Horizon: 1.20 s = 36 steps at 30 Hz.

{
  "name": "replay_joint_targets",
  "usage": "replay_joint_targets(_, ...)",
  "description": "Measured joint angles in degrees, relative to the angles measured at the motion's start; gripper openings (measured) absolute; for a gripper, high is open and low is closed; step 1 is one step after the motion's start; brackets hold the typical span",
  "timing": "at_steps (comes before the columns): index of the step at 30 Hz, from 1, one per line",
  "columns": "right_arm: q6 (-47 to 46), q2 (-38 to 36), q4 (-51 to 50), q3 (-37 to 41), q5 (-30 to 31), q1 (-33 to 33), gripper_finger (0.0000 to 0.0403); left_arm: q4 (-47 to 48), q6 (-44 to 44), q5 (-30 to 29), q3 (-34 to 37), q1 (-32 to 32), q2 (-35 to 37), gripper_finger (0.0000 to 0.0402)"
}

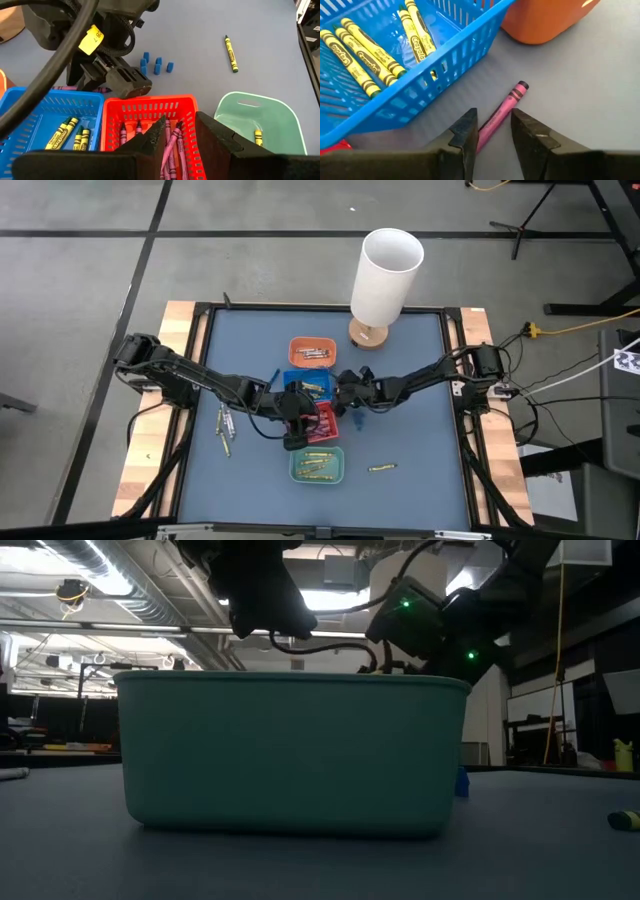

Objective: Sort crayons
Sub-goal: Put the purple crayon into the red bin

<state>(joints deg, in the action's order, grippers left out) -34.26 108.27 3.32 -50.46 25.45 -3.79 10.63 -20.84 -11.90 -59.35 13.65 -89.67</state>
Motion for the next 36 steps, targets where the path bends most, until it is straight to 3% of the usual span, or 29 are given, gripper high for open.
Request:
replay_joint_targets(19, -11.11, -0.11, -5.80, -0.39, -4.09, 0.15, 0.0114, -0.01, -0.01, 0.00, 0.00, 0.02, 0.00, 0.0090)
replay_joint_targets(31, -9.02, -0.04, -6.31, -0.26, -2.34, 0.04, 0.0022, -0.02, 0.00, 0.00, 0.00, 0.00, 0.00, 0.0090)
replay_joint_targets(36, -5.95, -0.38, -6.34, -0.26, -2.15, 0.00, 0.0013, 0.03, 0.00, 0.74, 0.00, -0.02, 0.89, 0.0090)
